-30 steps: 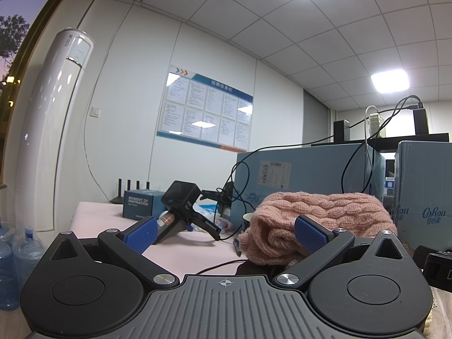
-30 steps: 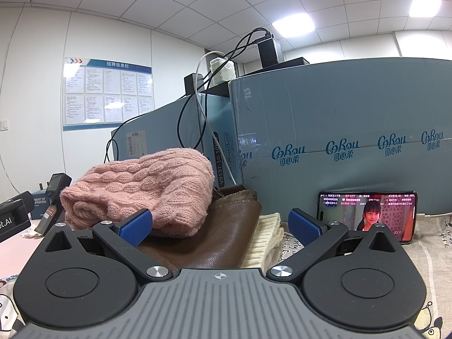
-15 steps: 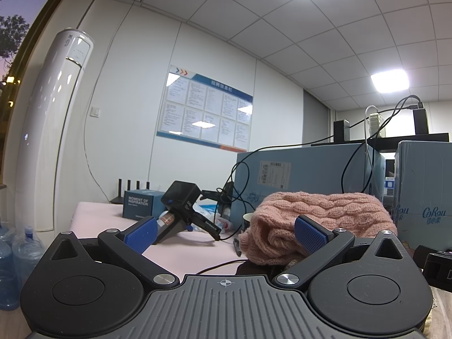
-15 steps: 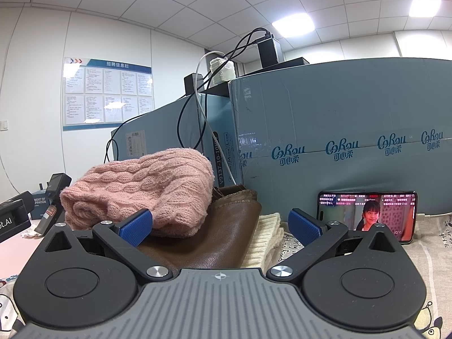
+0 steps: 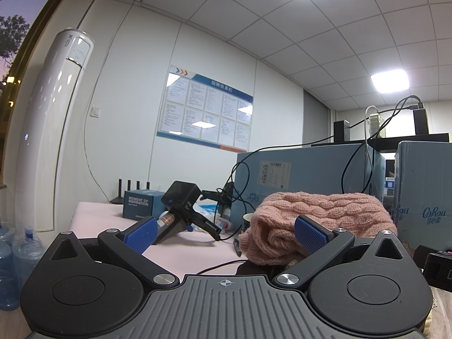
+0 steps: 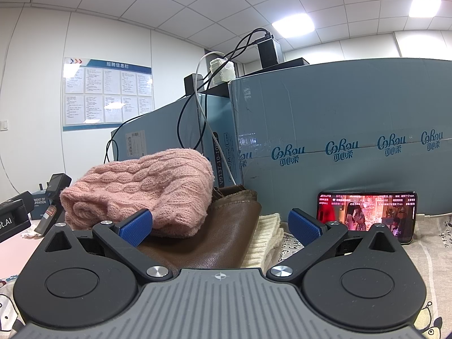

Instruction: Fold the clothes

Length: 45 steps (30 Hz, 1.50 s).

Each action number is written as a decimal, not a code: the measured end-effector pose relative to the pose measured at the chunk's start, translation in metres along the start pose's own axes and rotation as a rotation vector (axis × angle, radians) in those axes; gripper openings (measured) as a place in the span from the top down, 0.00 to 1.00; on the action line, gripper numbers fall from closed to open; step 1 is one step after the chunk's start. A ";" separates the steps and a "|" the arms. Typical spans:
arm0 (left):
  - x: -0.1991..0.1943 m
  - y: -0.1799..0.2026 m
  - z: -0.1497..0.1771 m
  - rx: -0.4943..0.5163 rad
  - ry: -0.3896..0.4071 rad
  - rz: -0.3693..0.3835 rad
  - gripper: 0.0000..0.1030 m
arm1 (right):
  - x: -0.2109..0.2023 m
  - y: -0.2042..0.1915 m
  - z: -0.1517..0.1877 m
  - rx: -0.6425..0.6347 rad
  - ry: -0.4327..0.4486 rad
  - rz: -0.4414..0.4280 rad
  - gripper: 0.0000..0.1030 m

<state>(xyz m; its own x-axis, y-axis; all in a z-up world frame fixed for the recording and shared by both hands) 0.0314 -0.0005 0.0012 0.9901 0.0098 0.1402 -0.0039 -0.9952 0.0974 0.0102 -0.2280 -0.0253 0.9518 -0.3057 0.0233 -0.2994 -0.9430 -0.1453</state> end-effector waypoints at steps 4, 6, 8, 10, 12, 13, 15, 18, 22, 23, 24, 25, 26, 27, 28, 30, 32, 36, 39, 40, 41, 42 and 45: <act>0.000 0.000 0.000 0.000 0.000 0.000 0.00 | 0.000 0.000 0.000 0.000 0.000 0.000 0.00; 0.000 0.000 0.000 -0.001 0.001 0.000 0.00 | 0.000 0.000 0.000 0.000 0.000 0.000 0.00; 0.000 0.000 0.000 -0.001 0.001 0.000 0.00 | 0.000 0.000 0.000 0.000 0.000 0.000 0.00; 0.000 0.000 0.000 -0.001 0.001 0.000 0.00 | -0.001 0.000 0.000 0.000 0.000 0.000 0.00; 0.000 0.000 0.000 -0.001 0.001 0.000 0.00 | 0.000 0.001 0.000 0.000 0.000 0.000 0.00; 0.000 0.000 0.000 -0.001 0.001 0.000 0.00 | 0.000 0.001 0.000 0.000 0.000 0.000 0.00; 0.000 0.000 0.000 -0.001 0.002 0.000 0.00 | 0.000 0.000 0.001 0.000 0.001 0.000 0.00; -0.001 0.000 0.000 -0.001 0.002 0.000 0.00 | -0.001 0.000 0.001 0.000 0.001 0.000 0.00; -0.001 0.000 0.000 0.001 0.000 0.000 0.00 | -0.001 0.000 -0.001 -0.001 0.007 0.001 0.00; -0.001 0.000 0.000 0.002 0.000 0.001 0.00 | -0.002 0.000 -0.001 -0.001 0.010 0.001 0.00; -0.001 0.000 0.000 0.004 -0.001 0.001 0.00 | -0.003 0.000 -0.001 -0.002 0.014 0.001 0.00; -0.001 0.001 0.000 0.005 -0.001 0.002 0.00 | -0.003 -0.001 -0.002 -0.005 0.018 0.000 0.00; -0.001 0.001 0.000 0.008 0.000 0.002 0.00 | -0.004 -0.001 -0.002 -0.006 0.022 -0.001 0.00; -0.001 0.002 0.000 0.013 0.002 0.000 0.00 | -0.004 -0.001 -0.002 -0.006 0.025 -0.001 0.00; -0.002 0.003 0.000 0.018 0.005 -0.002 0.00 | -0.004 -0.001 -0.002 -0.007 0.029 -0.001 0.00; -0.003 0.004 0.000 0.026 0.012 -0.006 0.00 | -0.005 -0.001 -0.003 -0.007 0.035 -0.001 0.00; -0.005 0.005 -0.001 0.036 0.021 -0.008 0.00 | -0.006 -0.001 -0.003 -0.007 0.040 0.004 0.00; -0.008 0.006 -0.002 0.046 0.043 -0.014 0.00 | -0.008 -0.002 -0.003 -0.020 0.052 0.022 0.00; -0.010 0.004 -0.003 0.027 0.055 0.008 0.00 | -0.012 -0.006 -0.003 -0.046 0.069 0.041 0.00; -0.009 0.003 -0.003 0.016 0.052 0.024 0.00 | -0.013 -0.007 -0.003 -0.054 0.075 0.045 0.00; -0.008 0.002 -0.003 0.008 0.042 0.035 0.00 | -0.014 -0.007 -0.003 -0.057 0.080 0.047 0.00; -0.006 0.001 -0.002 0.000 0.032 0.046 0.00 | -0.015 -0.007 -0.004 -0.056 0.082 0.049 0.00; 0.001 0.004 0.000 0.009 -0.009 0.043 0.00 | -0.017 -0.004 -0.004 -0.045 0.089 0.064 0.00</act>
<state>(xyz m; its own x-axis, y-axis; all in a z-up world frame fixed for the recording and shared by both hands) 0.0325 -0.0042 0.0019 0.9903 -0.0340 0.1350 -0.0455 -0.9956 0.0825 -0.0051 -0.2191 -0.0206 0.9215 -0.3743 0.1033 -0.3642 -0.9254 -0.1046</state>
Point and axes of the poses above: each gripper's, at about its wrist camera, not at the fingertips, and x roughly the way its jaws point, y to its right, z to its underside, the point moved 3 cm from there along x, roughly the way its jaws point, and after that the axes turned 5 degrees about y, right-handed, at the moved point
